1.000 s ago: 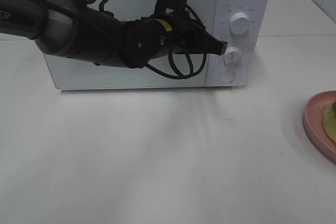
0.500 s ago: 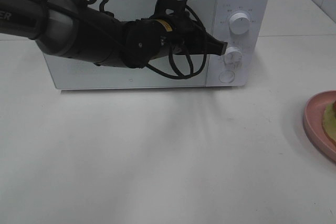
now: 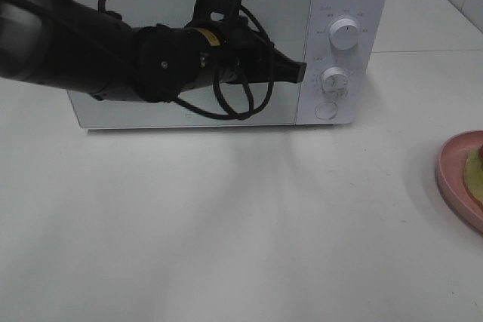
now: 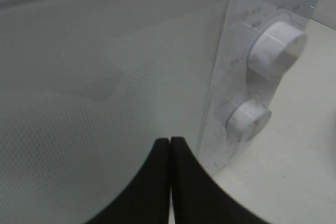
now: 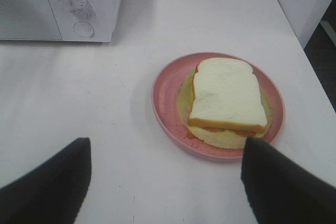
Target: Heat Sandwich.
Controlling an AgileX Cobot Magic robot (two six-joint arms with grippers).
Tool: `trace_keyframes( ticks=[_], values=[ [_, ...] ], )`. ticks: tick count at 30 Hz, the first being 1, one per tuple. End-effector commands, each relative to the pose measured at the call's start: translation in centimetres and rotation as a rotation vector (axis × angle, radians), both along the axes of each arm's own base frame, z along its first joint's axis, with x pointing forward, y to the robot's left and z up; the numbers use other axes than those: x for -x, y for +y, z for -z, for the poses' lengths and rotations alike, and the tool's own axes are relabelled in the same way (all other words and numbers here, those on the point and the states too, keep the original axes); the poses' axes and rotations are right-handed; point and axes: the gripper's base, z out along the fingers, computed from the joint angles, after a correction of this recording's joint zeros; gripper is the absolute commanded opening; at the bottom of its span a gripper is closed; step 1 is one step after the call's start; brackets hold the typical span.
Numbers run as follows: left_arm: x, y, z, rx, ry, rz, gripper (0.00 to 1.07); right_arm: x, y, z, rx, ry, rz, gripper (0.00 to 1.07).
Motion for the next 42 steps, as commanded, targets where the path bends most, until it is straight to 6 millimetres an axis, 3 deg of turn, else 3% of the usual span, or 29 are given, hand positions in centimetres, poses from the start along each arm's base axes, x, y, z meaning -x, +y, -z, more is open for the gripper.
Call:
trace_keyframes(
  ticks=[1,12,15,16,17,19,20,26,30,34,35,36,40,42],
  values=[
    [2.0,0.9,-0.5,0.001,0.007,0.008,0.0,0.3,0.0,0.2,0.009,-0.023,0.004,0.76],
    [6.6,4.2,-1.8,-0.045,0.118,0.054,0.03,0.3,0.0,0.2,0.009,-0.023,0.004,0.76],
    [7.9,5.3,-2.3,-0.072,0.175,0.08,0.34,0.3,0.0,0.2,0.009,-0.023,0.004,0.76],
    [8.6,5.7,-2.4,-0.09,0.21,0.097,0.69,0.3,0.0,0.2,0.009,-0.023,0.004,0.76],
    [8.6,5.7,-2.4,-0.09,0.21,0.097,0.69,0.3,0.0,0.2,0.009,-0.023,0.004,0.76],
    [9.0,5.9,-2.8,-0.097,0.227,0.109,1.02,0.3,0.0,0.2,0.009,-0.023,0.004,0.76],
    [9.1,6.0,-2.9,-0.1,0.23,0.116,1.05,0.3,0.0,0.2,0.009,-0.023,0.004,0.76],
    [10.8,6.9,-3.3,-0.256,0.304,0.231,1.02,0.3,0.0,0.2,0.009,-0.023,0.004,0.76],
    [10.9,8.1,-3.7,-0.263,0.375,0.21,1.02,0.3,0.0,0.2,0.009,-0.023,0.004,0.76],
    [9.8,10.5,-4.2,-0.236,0.468,0.108,1.02,0.3,0.0,0.2,0.009,-0.023,0.004,0.76],
    [9.1,12.3,-4.5,-0.231,0.502,0.055,1.02,0.3,0.0,0.2,0.009,-0.023,0.004,0.76],
    [9.1,12.3,-4.5,-0.231,0.502,0.055,1.02,0.3,0.0,0.2,0.009,-0.023,0.004,0.76],
    [8.2,16.4,-5.5,-0.219,0.577,-0.056,1.02,0.3,0.0,0.2,0.009,-0.023,0.004,0.76],
    [8.1,17.3,-5.8,-0.212,0.587,-0.083,1.02,0.3,0.0,0.2,0.009,-0.023,0.004,0.76]
  ],
)
